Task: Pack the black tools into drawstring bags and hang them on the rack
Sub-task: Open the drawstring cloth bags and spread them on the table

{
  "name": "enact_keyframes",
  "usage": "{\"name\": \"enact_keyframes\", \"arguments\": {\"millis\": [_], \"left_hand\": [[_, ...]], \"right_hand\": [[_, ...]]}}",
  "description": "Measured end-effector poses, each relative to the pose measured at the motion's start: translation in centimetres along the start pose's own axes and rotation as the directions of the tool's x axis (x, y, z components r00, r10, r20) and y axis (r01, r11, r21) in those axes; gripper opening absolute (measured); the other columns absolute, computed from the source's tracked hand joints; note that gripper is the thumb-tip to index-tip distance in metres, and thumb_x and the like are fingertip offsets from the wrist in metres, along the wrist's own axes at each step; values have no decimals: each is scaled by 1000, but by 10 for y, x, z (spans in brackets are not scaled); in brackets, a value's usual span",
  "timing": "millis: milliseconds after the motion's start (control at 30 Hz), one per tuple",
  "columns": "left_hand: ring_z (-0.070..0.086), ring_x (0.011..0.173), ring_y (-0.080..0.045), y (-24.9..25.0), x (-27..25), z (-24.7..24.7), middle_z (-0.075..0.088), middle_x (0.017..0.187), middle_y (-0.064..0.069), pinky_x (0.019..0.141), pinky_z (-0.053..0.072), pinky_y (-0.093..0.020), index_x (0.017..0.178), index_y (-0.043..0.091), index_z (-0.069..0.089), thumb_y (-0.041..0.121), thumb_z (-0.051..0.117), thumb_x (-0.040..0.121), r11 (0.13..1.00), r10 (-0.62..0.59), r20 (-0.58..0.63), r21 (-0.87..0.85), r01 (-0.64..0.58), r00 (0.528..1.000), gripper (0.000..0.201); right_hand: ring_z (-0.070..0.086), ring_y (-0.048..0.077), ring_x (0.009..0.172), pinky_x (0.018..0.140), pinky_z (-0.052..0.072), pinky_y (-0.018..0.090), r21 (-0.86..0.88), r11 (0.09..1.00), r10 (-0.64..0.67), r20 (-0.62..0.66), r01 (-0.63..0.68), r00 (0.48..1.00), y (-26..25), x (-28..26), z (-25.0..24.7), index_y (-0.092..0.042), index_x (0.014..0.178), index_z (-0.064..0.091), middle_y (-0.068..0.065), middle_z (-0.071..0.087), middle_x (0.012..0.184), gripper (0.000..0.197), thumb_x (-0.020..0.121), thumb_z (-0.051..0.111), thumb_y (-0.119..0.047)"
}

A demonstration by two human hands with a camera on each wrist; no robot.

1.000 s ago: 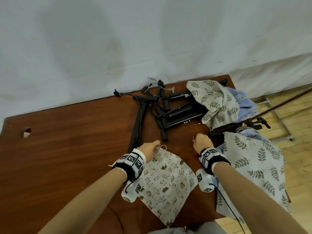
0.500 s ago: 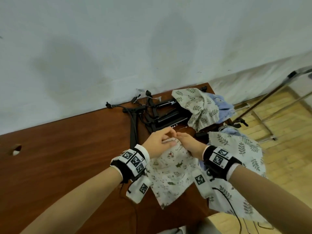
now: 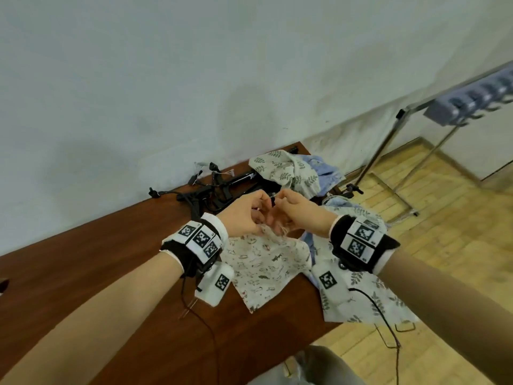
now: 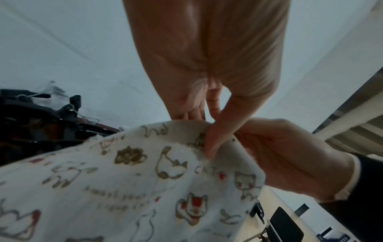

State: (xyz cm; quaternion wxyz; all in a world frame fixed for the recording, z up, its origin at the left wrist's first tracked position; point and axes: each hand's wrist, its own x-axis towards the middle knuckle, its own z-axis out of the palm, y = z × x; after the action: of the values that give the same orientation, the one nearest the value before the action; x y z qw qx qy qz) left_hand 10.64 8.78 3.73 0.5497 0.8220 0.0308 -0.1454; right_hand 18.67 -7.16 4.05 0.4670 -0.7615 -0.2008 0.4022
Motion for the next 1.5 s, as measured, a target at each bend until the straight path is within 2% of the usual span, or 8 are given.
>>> {"name": "enact_keyframes", "arguments": {"millis": [233, 467, 633, 833, 1067, 1167, 1300, 1500], "left_hand": [[66, 77, -28, 36, 3, 13, 56, 103, -2, 65, 53, -43, 101, 24, 38, -13, 58, 74, 957, 183, -19, 234, -174, 983, 50], [59, 71, -6, 54, 1, 22, 54, 85, 10, 67, 55, -27, 107, 30, 34, 1, 67, 77, 858, 314, 29, 420, -297, 949, 53], [54, 61, 4, 45, 7, 25, 62, 93, 4, 61, 46, -15, 108, 28, 32, 12, 70, 81, 873, 204, 100, 432, -228, 974, 49], [55, 63, -19, 42, 15, 29, 63, 84, -2, 62, 48, -39, 113, 22, 38, 16, 64, 84, 903, -39, 323, 417, -105, 946, 39], [50, 55, -10, 37, 23, -9, 60, 63, 7, 62, 44, -28, 84, 19, 71, 39, 65, 85, 643, -195, 420, 737, -207, 886, 21], [45, 68, -9, 40, 17, -9, 57, 68, 6, 76, 39, -28, 67, 23, 58, 45, 54, 86, 330, -53, 437, 856, -397, 898, 30], [48, 111, -16, 38, 5, 9, 65, 91, 7, 98, 34, -42, 79, 22, 68, 46, 51, 81, -46, 185, 670, 736, -675, 719, 30], [20, 145, -20, 32, 4, 10, 54, 133, -1, 116, 8, -49, 105, 19, 63, 46, 59, 82, -174, 172, 809, 587, -791, 562, 36]], "right_hand": [[42, 14, 59, 60, 35, 33, -537, 842, -229, -273, 50, 935, 6, -14, -22, -10, 90, 44, -1, 45, 68, 15, 102, 38, -17], [55, 22, 71, 64, 45, 36, 21, 996, -82, -117, 85, 990, 18, -17, -18, -2, 111, 52, 16, 61, 88, 27, 93, 37, -17], [54, 25, 78, 73, 48, 53, 1, 1000, 20, -81, -20, 996, 34, -17, -20, -6, 104, 53, 16, 62, 95, 35, 97, 41, -37], [51, 16, 77, 70, 42, 27, -397, 918, 25, 55, -1, 998, 18, -37, -43, -5, 112, 55, 8, 59, 98, 24, 103, 39, -21], [50, 20, 80, 83, 48, 40, -659, 752, 119, 121, -10, 985, 14, -67, -84, -26, 93, 47, 5, 54, 92, 17, 104, 36, -31], [45, 15, 70, 65, 41, 24, -826, 564, 215, 164, 15, 963, 9, -75, -80, -13, 107, 51, 0, 51, 84, 16, 103, 38, -21], [54, 24, 82, 71, 47, 32, -984, 171, 220, 91, 54, 971, 14, -77, -67, -9, 122, 48, 6, 57, 95, 25, 100, 40, -17], [57, 29, 106, 83, 52, 42, -1000, -5, 9, 26, 26, 1000, 30, -76, -73, -9, 132, 43, 15, 45, 132, 33, 100, 37, -14]]}}
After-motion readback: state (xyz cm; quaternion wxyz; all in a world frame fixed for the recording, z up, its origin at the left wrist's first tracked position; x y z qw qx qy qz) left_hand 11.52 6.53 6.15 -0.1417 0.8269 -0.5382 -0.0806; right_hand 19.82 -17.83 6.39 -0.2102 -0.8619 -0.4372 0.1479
